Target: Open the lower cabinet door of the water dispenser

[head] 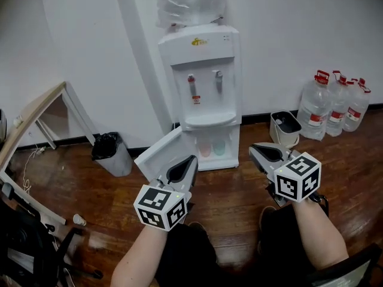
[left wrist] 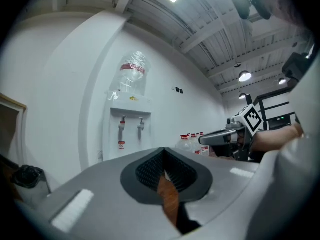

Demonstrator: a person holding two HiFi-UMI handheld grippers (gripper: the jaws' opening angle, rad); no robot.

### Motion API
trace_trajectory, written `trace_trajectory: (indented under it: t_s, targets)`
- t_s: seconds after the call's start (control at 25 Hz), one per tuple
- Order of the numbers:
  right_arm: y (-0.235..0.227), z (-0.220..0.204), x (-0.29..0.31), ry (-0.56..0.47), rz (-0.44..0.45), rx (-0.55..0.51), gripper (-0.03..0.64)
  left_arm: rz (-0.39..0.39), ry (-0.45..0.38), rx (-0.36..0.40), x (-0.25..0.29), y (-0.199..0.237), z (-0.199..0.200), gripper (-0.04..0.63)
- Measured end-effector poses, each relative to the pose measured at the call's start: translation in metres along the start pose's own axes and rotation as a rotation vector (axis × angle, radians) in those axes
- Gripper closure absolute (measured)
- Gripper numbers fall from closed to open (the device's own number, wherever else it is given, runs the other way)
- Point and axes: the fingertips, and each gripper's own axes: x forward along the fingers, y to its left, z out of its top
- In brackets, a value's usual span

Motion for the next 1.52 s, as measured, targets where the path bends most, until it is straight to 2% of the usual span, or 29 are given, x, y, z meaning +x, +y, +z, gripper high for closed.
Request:
trace_trajectory:
  t_s: [0.08, 0.2, 0.44, 0.64, 0.84, 1.04, 1.28, 1.52]
  targets:
    - [0.000, 0.004, 0.002, -0.009, 0.006, -0.027, 0.614, -0.025, 0.008, 0.023, 0.010, -0.002, -0.003, 0.586]
    - [-0.013, -0.011, 0.011, 0.011, 0.003, -0.012, 0.614, -0.057, 0.020, 0.053, 0.025, -0.004, -0.010, 0.586]
    - [-0.044, -0.002, 0.027, -0.004, 0.003, -0.039, 0.614, -0.057, 0.013, 0.081, 0.054, 0.014, -0.014, 0.586]
    - [-0.067, 0.009, 0.038, -0.024, 0.001, 0.011, 0.614, -0.057, -0.026, 0.038, 0.064, 0.026, 0.007, 0.586]
    - [-0.071, 0.014, 0.057, -0.031, -0.001, -0.044, 0.615, -0.083, -0.048, 0.059, 0.076, 0.039, 0.008, 0.586]
    - [-0.087, 0.012, 0.080, -0.028, -0.018, -0.032, 0.614, -0.074, -0.034, -0.009, 0.095, 0.074, -0.004, 0.593]
    - [-0.115, 0.006, 0.111, -0.013, -0.030, -0.017, 0.614, -0.045, -0.012, 0.004, 0.120, 0.111, -0.021, 0.597]
    - [-0.139, 0.000, 0.132, 0.001, -0.030, -0.008, 0.614, -0.055, 0.014, 0.034, 0.144, 0.128, -0.036, 0.597]
